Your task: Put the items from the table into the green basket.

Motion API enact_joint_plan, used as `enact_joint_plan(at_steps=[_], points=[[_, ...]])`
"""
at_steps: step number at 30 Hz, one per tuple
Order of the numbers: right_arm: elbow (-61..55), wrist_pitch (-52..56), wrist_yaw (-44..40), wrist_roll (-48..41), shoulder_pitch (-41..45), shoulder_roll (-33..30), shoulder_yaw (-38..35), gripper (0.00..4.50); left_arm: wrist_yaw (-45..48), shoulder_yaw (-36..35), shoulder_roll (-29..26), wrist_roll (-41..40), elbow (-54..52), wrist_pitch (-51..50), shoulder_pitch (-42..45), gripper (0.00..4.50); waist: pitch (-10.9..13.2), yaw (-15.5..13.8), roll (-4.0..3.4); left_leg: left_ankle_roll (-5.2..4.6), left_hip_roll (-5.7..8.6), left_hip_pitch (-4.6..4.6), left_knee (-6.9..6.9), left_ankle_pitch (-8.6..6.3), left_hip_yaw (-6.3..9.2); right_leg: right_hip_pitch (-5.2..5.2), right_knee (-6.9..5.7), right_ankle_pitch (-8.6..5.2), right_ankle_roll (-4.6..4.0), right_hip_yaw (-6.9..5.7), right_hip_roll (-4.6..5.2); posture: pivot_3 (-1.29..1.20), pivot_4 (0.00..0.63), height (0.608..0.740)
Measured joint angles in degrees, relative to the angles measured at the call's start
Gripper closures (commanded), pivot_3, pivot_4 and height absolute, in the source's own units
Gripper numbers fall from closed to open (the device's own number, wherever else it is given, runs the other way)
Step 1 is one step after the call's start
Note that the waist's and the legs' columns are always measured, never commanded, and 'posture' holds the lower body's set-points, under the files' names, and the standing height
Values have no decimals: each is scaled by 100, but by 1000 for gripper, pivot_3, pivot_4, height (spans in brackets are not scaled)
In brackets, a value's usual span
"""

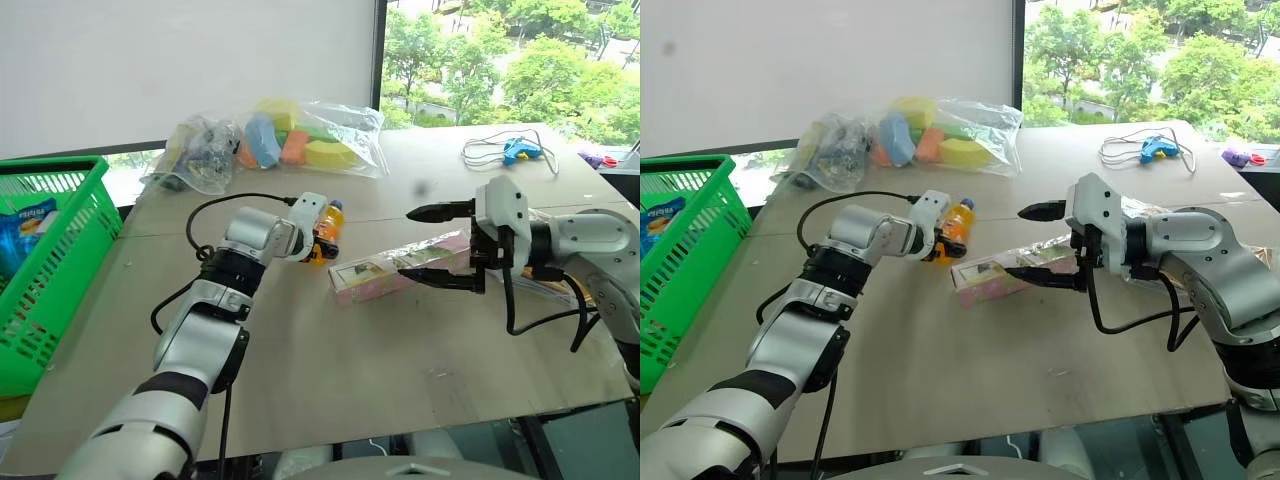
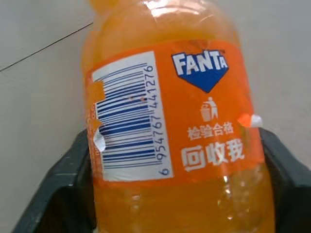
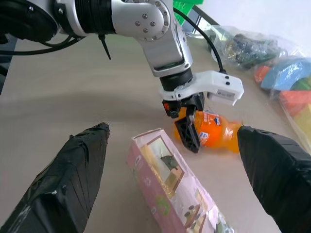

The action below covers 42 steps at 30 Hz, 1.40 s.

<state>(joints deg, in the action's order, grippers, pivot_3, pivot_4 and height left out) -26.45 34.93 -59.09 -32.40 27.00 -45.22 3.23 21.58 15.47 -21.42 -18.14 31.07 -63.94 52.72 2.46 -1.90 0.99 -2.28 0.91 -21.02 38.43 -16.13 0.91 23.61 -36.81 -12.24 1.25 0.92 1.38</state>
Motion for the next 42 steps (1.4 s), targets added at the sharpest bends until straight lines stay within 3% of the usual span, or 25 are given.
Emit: enact_joint_plan(at_steps=[4,8,13,16,19,23,28,35,42], points=[[-42,71,20,-52,-77,-47,-35,0,136,-413,-30,-14,-145,-32,-167,1373,0,53,0,-2,0,-4,0,-1,-2,2,1,1,4,4,-5,-15,0,740],[-42,120,55,-82,-78,-70,-48,0,335,-1062,-119,-356,-1098,-205,-736,1373,6,115,9,2,-3,-31,1,1,13,26,-1,3,3,-5,22,21,0,740],[294,119,64,-23,248,64,49,0,448,-2690,-504,-1071,-2692,9,-1369,1373,6,190,11,43,-9,-93,0,24,7,114,-34,7,-4,4,22,81,0,740],[562,89,188,30,851,672,298,0,-157,-3684,-822,-946,-2660,738,-1172,1373,7,214,13,58,-13,-90,-10,33,12,119,-43,20,-23,-1,14,133,0,740],[866,-4,368,4,1593,1461,390,0,-677,-4269,-1927,-281,-1887,2117,-889,1373,9,171,19,57,-12,-75,-17,33,19,119,-61,23,-31,-6,8,160,0,740],[1121,74,454,-192,2162,1982,381,0,-669,-4315,-2825,308,-833,3285,-817,1373,5,-67,27,60,-3,-84,-15,34,31,118,-57,24,-31,-25,20,188,0,740],[1211,227,449,-352,2726,2266,414,0,41,-3953,-3720,796,938,4275,-888,1373,-26,-385,74,58,12,-101,-13,33,71,110,-33,23,-31,-87,39,191,0,740],[1351,235,458,-354,2729,2416,485,0,247,-3421,-3966,1454,2821,5536,-1199,1373,-52,-510,115,59,15,-122,-12,32,95,112,-25,24,-30,-119,48,168,0,740],[1353,454,704,-220,2729,2304,485,0,308,-3308,-4055,1551,3508,5951,-1133,1373,-62,-491,129,60,15,-147,-11,33,104,131,-24,24,-31,-122,52,161,0,740]])
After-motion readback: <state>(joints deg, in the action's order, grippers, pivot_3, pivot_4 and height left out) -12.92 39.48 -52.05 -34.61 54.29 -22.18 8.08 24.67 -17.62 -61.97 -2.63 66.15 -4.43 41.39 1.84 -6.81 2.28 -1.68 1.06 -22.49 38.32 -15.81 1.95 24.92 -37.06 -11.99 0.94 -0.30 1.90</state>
